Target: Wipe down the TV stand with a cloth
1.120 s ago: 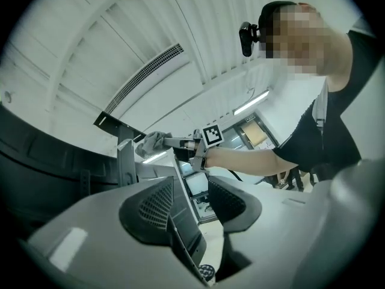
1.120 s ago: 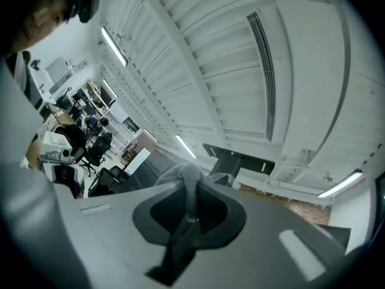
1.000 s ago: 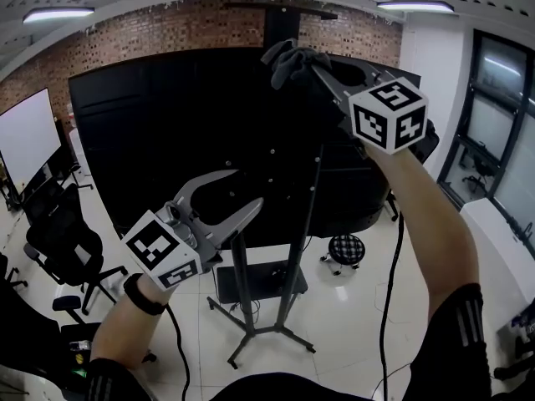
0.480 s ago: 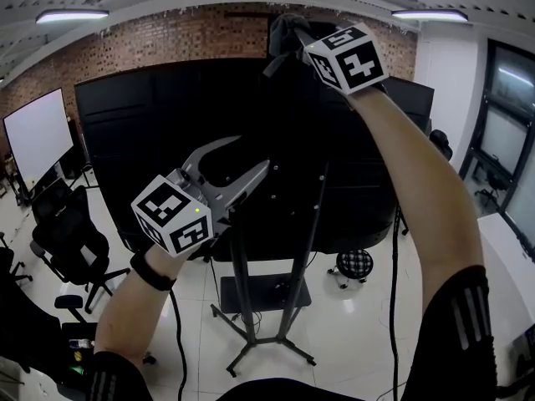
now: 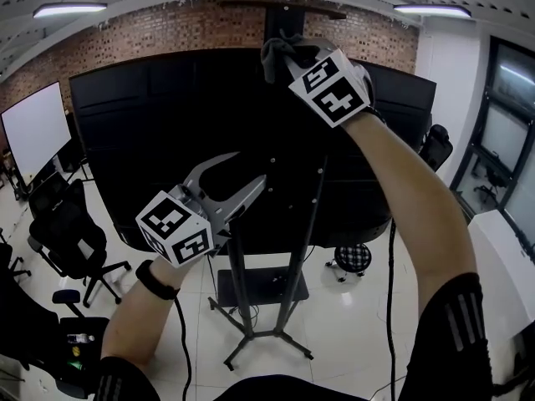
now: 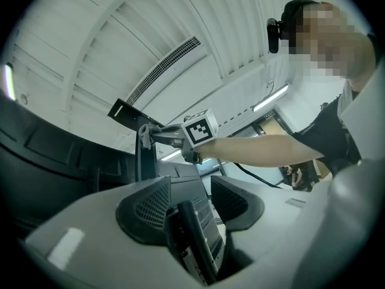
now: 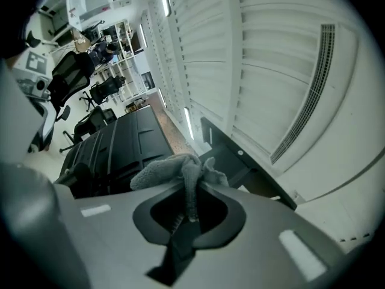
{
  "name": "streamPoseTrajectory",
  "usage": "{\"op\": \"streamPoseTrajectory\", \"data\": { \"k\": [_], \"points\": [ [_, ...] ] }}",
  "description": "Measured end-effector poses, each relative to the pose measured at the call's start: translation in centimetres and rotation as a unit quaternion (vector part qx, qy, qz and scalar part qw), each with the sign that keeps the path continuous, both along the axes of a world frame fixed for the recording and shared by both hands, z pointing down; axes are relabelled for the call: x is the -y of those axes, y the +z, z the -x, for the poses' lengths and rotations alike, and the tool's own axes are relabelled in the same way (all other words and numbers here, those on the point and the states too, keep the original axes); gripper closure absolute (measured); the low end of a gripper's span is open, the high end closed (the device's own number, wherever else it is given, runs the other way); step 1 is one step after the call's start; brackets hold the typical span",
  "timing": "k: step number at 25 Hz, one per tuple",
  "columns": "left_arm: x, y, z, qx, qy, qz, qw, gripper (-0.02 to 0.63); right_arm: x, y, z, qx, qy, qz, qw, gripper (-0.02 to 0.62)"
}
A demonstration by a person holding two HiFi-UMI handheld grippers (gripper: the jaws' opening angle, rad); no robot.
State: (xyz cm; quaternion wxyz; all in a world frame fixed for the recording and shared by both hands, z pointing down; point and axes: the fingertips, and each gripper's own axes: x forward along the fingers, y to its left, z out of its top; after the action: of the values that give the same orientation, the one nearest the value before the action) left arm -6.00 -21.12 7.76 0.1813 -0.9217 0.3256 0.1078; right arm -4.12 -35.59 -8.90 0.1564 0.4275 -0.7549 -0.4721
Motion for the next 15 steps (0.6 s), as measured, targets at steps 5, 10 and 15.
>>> {"op": "streamPoseTrajectory", "data": {
  "k": [5,10,15],
  "points": [
    [0.1,1.7,0.3,-0.008,0.004,0.009,0.9999,0.388,0.2,4.8,0.6,-0.053,0.013,0.004,0.998,0.575],
    [0.1,3.3,0.8,-0.01,-0.004,0.026,0.9996,0.388,0.3,9.1,1.0,-0.086,0.023,0.013,0.996,0.577],
    [0.4,6.1,1.6,-0.02,-0.01,0.045,0.9988,0.388,0.3,14.3,1.5,-0.118,0.027,0.027,0.992,0.577]
  ]
}}
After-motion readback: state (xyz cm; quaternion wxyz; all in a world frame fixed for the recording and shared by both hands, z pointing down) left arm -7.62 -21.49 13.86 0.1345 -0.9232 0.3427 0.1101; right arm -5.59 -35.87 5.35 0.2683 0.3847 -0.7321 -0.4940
